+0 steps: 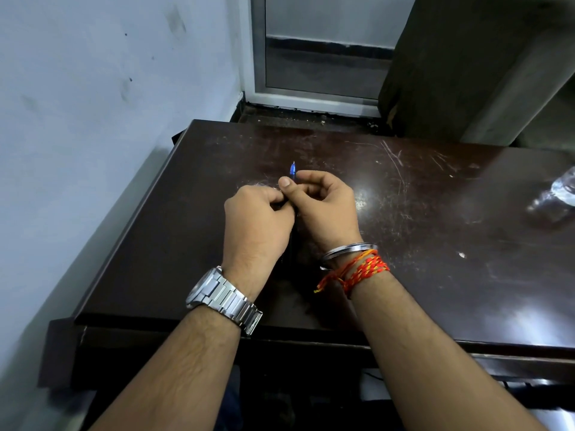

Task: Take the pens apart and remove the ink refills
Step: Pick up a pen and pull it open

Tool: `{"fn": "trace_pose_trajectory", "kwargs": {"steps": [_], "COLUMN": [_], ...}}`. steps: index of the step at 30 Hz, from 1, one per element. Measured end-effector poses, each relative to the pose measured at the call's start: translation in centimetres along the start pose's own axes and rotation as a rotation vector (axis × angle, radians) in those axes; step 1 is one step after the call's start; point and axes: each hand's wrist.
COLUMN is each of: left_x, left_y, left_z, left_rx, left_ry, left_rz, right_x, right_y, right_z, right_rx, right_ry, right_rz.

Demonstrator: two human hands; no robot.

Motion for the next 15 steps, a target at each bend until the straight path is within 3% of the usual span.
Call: {"fn": "trace_pose_trajectory", "kwargs": {"steps": [15], "left_x": [-0.09], "left_y": [0.25], "left_z": [-0.06], "left_rx": [0.016], "left_ry": [0.015], "left_rz": [-0.015], "right_x": [0.59], "right_y": [0.14], "right_z": [-0.25], "right_rx": [0.111], "right_ry": [0.051], "right_rz": [0.011]}}
Point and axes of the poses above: each hand's wrist, its own x-axis towards the middle knuckle, its own y-axis out of the palm, z = x × y, and after that the axes turned 8 degrees about -y, right-handed
